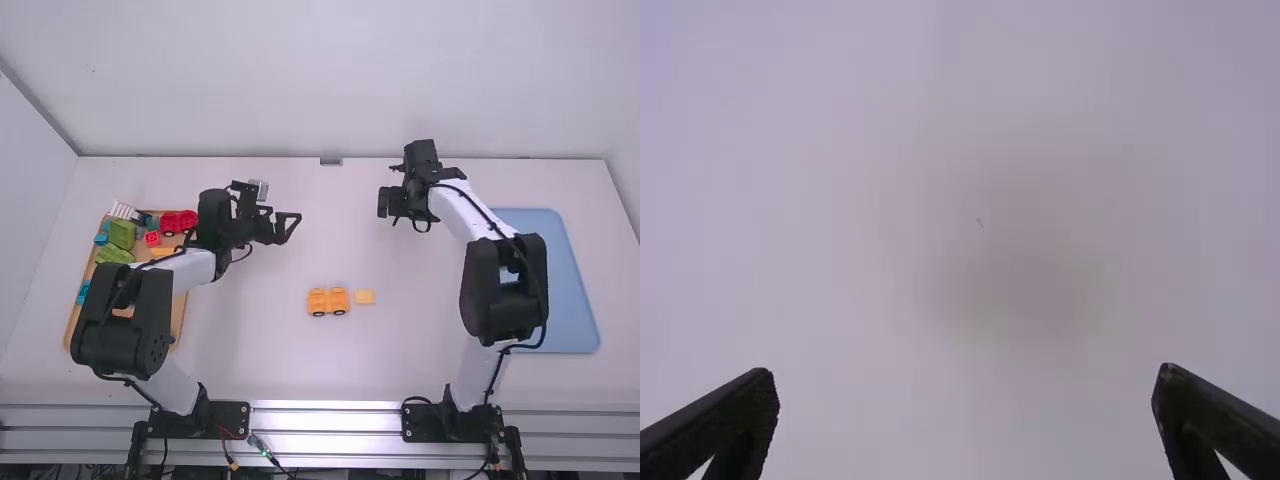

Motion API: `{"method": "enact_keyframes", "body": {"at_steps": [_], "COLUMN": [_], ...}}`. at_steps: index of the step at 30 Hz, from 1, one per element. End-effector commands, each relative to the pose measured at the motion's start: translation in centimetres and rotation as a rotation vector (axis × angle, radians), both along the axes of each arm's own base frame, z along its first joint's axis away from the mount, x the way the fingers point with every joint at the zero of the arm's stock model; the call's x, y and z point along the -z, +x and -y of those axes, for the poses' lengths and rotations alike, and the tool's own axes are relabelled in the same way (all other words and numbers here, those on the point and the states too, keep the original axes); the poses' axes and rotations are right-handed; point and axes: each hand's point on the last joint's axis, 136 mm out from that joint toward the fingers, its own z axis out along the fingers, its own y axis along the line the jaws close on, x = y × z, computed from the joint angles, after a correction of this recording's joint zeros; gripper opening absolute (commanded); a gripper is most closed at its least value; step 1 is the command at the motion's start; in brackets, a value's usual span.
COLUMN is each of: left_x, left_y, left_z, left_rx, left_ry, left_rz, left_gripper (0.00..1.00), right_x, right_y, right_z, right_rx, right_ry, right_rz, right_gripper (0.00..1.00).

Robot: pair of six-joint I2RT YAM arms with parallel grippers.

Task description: Assemble lego blocks to make yellow taxi

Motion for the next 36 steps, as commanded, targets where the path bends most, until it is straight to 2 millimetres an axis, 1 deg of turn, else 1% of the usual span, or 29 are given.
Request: {"method": "enact_keyframes", "body": {"at_steps": [1, 2, 4, 5, 6, 7, 10, 11, 13, 14, 15, 17, 19, 21, 22, 23, 25, 28, 32, 36], "left_x": [-0.8, -1.2, -1.5, -1.8, -1.9, -2.0, -1.4, -1.4, -0.8, -0.5, -0.4, 0.2, 0.7, 1.3, 1.9, 2.1, 3.3, 4.9, 5.8, 6.9], "left_y": [-1.9, -2.9, -3.9, -4.8, -5.4, -6.0, -7.9, -8.0, -9.2, -10.2, -10.3, -11.2, -11.8, -12.9, -13.7, -13.9, -14.4, -14.8, -15.8, -16.1], "left_z": [1.9, 2.7, 3.6, 4.1, 4.4, 4.6, 5.1, 5.1, 5.3, 5.5, 5.5, 5.8, 6.2, 6.8, 7.3, 7.4, 7.7, 8.0, 8.1, 7.9], "left_rx": [0.208, 0.293, 0.376, 0.448, 0.494, 0.532, 0.644, 0.648, 0.710, 0.757, 0.760, 0.803, 0.828, 0.868, 0.896, 0.901, 0.913, 0.893, 0.881, 0.877], "left_ry": [0.018, 0.019, 0.020, 0.022, 0.022, 0.021, 0.036, 0.037, 0.053, 0.063, 0.064, 0.086, 0.105, 0.113, 0.131, 0.137, 0.186, 0.231, 0.210, 0.212], "left_rz": [0.110, 0.157, 0.208, 0.255, 0.286, 0.309, 0.375, 0.377, 0.418, 0.452, 0.455, 0.485, 0.499, 0.533, 0.564, 0.567, 0.572, 0.528, 0.506, 0.493], "left_gripper": [0.99, 0.99, 0.99, 0.99, 0.99, 0.99, 0.99, 0.99, 0.99, 0.99, 0.99, 0.99, 0.99, 0.99, 0.99, 0.99, 0.99, 0.99, 0.99, 0.99], "right_x": [-1.4, -2.2, -3.1, -4.2, -5.0, -5.5, -7.4, -7.5, -7.8, -7.4, -7.3, -6.1, -5.1, -3.4, -2.0, -1.7, -0.3, 0.9, 3.1, 4.9], "right_y": [0.2, -0.5, -1.4, -2.6, -3.4, -4.1, -7.4, -7.6, -9.2, -10.0, -10.0, -10.8, -11.1, -11.6, -11.9, -12.0, -12.7, -13.8, -15.1, -16.2], "right_z": [-2.5, -4.2, -5.6, -6.8, -7.3, -7.5, -7.5, -7.4, -7.1, -7.1, -7.1, -7.0, -7.1, -7.3, -7.5, -7.5, -7.7, -8.3, -8.5, -8.4], "right_rx": [-0.435, -0.613, -0.781, -0.936, -1.017, -1.073, -1.247, -1.252, -1.300, -1.332, -1.335, -1.347, -1.355, -1.383, -1.414, -1.419, -1.441, -1.456, -1.466, -1.436], "right_ry": [0.036, 0.109, 0.179, 0.257, 0.310, 0.347, 0.495, 0.502, 0.548, 0.550, 0.548, 0.549, 0.539, 0.507, 0.469, 0.462, 0.441, 0.454, 0.452, 0.458], "right_rz": [0.090, 0.140, 0.201, 0.270, 0.313, 0.344, 0.463, 0.467, 0.498, 0.502, 0.501, 0.481, 0.473, 0.461, 0.446, 0.440, 0.413, 0.411, 0.417, 0.402], "right_gripper": [0.99, 0.99, 0.99, 0.99, 0.99, 0.99, 0.99, 0.99, 0.99, 0.99, 0.99, 0.99, 0.99, 0.99, 0.99, 0.99, 0.99, 0.99, 0.99, 0.99]}}
